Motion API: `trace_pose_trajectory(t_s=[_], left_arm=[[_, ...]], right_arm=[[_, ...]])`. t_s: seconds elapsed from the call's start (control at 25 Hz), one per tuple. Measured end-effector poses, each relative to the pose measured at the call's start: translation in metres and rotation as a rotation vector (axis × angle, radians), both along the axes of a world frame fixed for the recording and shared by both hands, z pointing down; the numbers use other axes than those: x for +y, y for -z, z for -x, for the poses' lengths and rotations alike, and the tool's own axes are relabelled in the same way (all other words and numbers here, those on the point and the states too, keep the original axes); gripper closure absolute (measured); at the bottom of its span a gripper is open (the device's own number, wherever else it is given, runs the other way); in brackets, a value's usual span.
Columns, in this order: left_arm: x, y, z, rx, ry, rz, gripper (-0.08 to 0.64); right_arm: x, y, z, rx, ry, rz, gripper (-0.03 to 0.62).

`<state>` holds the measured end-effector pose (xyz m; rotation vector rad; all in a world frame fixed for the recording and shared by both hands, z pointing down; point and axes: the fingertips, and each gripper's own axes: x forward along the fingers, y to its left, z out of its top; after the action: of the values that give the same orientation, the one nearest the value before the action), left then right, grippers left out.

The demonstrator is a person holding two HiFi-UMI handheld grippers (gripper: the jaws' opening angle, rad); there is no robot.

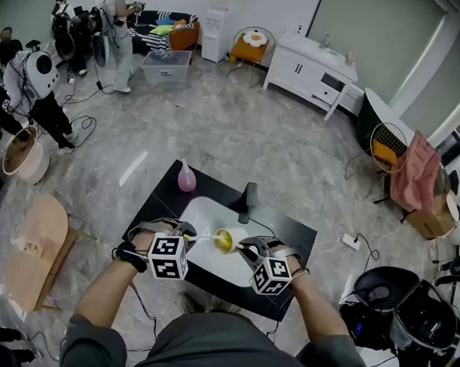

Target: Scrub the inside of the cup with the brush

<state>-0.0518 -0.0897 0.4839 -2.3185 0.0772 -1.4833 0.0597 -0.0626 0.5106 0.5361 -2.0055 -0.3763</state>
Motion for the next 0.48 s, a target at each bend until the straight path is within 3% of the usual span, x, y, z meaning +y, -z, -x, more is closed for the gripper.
trace_pose_trajectory(t_s=[0.24, 0.48], left_arm=[[-0.006, -0.002, 0.017, 0.01, 0.033, 0.037, 0.531], [0.014, -0.003, 0.01, 0.066, 0.043, 0.054, 0.531]], right_arm=[[-0.011, 0.032, -0.002, -0.025, -0.003, -0.05, 0.548], [-0.017, 0.025, -0.005, 0.024, 0.012, -0.031, 0.548]])
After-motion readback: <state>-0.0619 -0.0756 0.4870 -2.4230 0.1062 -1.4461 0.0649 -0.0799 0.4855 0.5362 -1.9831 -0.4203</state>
